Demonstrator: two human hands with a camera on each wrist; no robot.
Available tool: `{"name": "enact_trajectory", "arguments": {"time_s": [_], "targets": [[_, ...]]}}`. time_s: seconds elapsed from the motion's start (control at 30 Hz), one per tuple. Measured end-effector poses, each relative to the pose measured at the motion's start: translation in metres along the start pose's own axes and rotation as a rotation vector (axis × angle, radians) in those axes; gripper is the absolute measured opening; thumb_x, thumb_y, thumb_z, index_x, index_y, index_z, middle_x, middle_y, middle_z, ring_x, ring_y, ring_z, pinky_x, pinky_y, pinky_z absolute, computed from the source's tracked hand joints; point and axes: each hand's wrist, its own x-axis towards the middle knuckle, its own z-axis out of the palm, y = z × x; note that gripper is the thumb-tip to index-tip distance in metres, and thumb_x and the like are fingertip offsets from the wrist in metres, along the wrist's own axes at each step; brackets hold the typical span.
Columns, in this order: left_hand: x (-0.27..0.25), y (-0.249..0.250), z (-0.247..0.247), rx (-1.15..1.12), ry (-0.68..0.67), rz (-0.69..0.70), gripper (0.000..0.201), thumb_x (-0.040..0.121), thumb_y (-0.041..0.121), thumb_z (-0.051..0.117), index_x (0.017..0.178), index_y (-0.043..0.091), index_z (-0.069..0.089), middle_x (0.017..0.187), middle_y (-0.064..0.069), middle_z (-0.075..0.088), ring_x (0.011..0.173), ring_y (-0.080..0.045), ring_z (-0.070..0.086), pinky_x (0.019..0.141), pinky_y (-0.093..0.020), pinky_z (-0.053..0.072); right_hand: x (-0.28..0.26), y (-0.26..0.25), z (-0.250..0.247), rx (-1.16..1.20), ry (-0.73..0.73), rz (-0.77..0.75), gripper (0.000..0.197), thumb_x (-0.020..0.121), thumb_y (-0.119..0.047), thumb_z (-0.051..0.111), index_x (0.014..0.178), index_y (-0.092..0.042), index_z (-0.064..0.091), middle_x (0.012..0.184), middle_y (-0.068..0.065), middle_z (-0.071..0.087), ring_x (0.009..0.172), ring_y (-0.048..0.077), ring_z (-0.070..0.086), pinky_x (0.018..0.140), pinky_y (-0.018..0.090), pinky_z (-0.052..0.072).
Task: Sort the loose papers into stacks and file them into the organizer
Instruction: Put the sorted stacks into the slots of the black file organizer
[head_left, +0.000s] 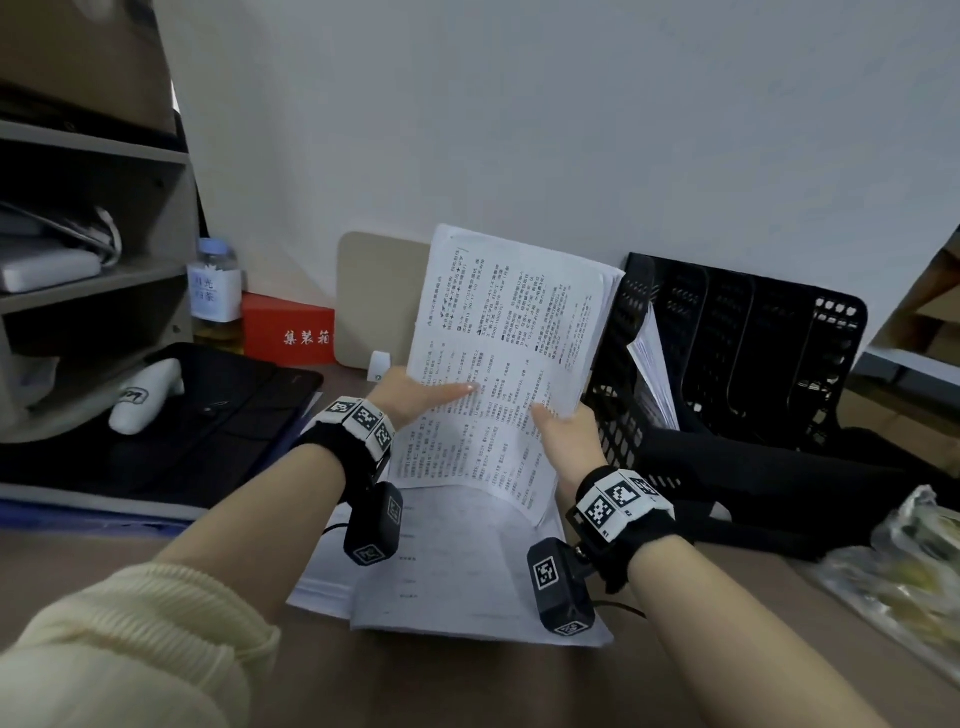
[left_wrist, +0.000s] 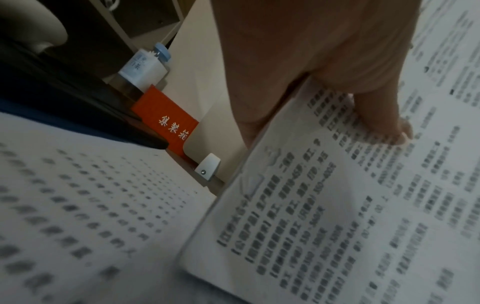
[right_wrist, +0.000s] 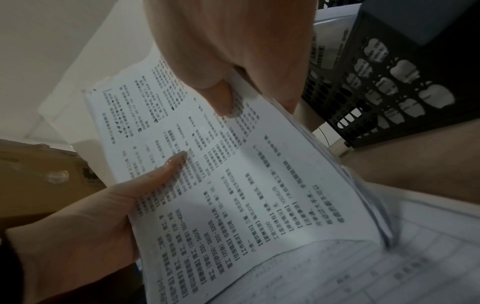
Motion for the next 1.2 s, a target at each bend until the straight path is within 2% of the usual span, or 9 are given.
{"name": "enact_trajectory", "arguments": {"time_s": [0.2, 0.33, 0.5, 0.67, 0.8, 0.97, 1.03, 1.1, 1.2], "targets": [[0.004, 0.001, 0.002, -0.124, 0.143, 0.031, 0.085, 0.037, 0.078, 0.081, 0.096, 0.018, 0.063, 0.089, -0.006, 0.056, 0.086, -0.017, 0.052, 0.079, -0.037, 0.050, -0.004, -0.006, -0.004, -0.006, -0.057, -0.031, 0.028, 0.095, -0.010, 0.054, 0.122, -0.007, 0.059, 0.114, 0.002, 0.065, 0.106, 0.022, 0.063, 0.095, 0.040, 0.051], [-0.006, 0.043, 0.005, -0.245, 0.233, 0.136, 0.056, 0.052, 0.063, 0.085, 0.083, 0.021, 0.065, 0.083, -0.009, 0.068, 0.076, -0.020, 0.058, 0.070, -0.036, 0.051, -0.011, -0.034, -0.014, 0.011, -0.023, -0.199, 0.025, 0.096, -0.008, 0.052, 0.121, -0.007, 0.058, 0.100, -0.006, 0.061, 0.095, 0.010, 0.062, 0.076, 0.014, 0.050], [-0.015, 0.124, 0.027, -0.374, 0.418, 0.371, 0.060, 0.060, 0.052, 0.087, 0.107, 0.024, 0.060, 0.097, 0.012, 0.072, 0.085, -0.002, 0.071, 0.077, -0.034, 0.060, -0.014, -0.074, -0.031, 0.200, 0.169, -0.358, 0.018, 0.095, -0.008, 0.055, 0.112, -0.011, 0.060, 0.099, -0.004, 0.065, 0.099, 0.016, 0.064, 0.090, 0.031, 0.052], [-0.025, 0.181, 0.060, -0.024, 0.758, 0.696, 0.090, 0.066, 0.061, 0.077, 0.138, 0.023, 0.037, 0.141, 0.001, 0.037, 0.133, -0.015, 0.037, 0.112, -0.034, 0.030, -0.022, -0.103, -0.057, 0.315, 0.347, -0.480, 0.018, 0.094, -0.008, 0.056, 0.102, -0.024, 0.059, 0.101, -0.009, 0.065, 0.102, 0.013, 0.064, 0.096, 0.035, 0.051], [-0.030, 0.195, 0.101, 0.054, 0.509, 0.752, 0.078, 0.077, 0.057, 0.070, 0.143, 0.030, 0.036, 0.159, 0.000, 0.017, 0.146, -0.020, 0.017, 0.118, -0.043, 0.016, -0.029, -0.109, -0.078, 0.258, 0.452, -0.523, 0.019, 0.094, -0.007, 0.055, 0.097, -0.025, 0.063, 0.095, -0.013, 0.065, 0.095, 0.008, 0.064, 0.093, 0.029, 0.051], [-0.038, 0.204, 0.143, -0.147, -0.010, 0.705, 0.079, 0.087, 0.060, 0.055, 0.152, 0.035, 0.017, 0.160, 0.008, 0.023, 0.145, -0.016, 0.028, 0.116, -0.054, 0.027, -0.044, -0.108, -0.105, 0.213, 0.559, -0.572, 0.017, 0.096, -0.007, 0.053, 0.109, -0.009, 0.064, 0.092, -0.015, 0.065, 0.086, 0.002, 0.064, 0.074, 0.009, 0.048], [-0.045, 0.209, 0.156, -0.213, -0.179, 0.700, 0.079, 0.091, 0.056, 0.051, 0.154, 0.034, 0.008, 0.162, 0.009, 0.013, 0.148, -0.015, 0.017, 0.120, -0.050, 0.019, -0.050, -0.108, -0.116, 0.186, 0.579, -0.594, 0.026, 0.097, -0.003, 0.050, 0.112, -0.020, 0.064, 0.087, -0.030, 0.056, 0.084, -0.018, 0.058, 0.074, 0.002, 0.041], [-0.050, 0.216, 0.169, -0.257, -0.297, 0.713, 0.086, 0.088, 0.061, 0.048, 0.155, 0.032, 0.004, 0.163, 0.010, 0.007, 0.149, -0.011, 0.011, 0.121, -0.046, 0.015, -0.054, -0.107, -0.128, 0.143, 0.623, -0.601, 0.028, 0.097, -0.005, 0.050, 0.106, -0.030, 0.062, 0.079, -0.033, 0.055, 0.076, -0.024, 0.055, 0.075, 0.006, 0.041], [-0.052, 0.226, 0.191, -0.278, -0.409, 0.786, 0.107, 0.070, 0.080, 0.044, 0.155, 0.029, 0.005, 0.163, 0.008, 0.010, 0.149, -0.010, 0.011, 0.122, -0.047, 0.015, -0.056, -0.100, -0.142, 0.103, 0.717, -0.615, 0.022, 0.093, -0.003, 0.053, 0.110, -0.002, 0.066, 0.091, -0.004, 0.069, 0.085, 0.000, 0.062, 0.080, 0.023, 0.051]]}}
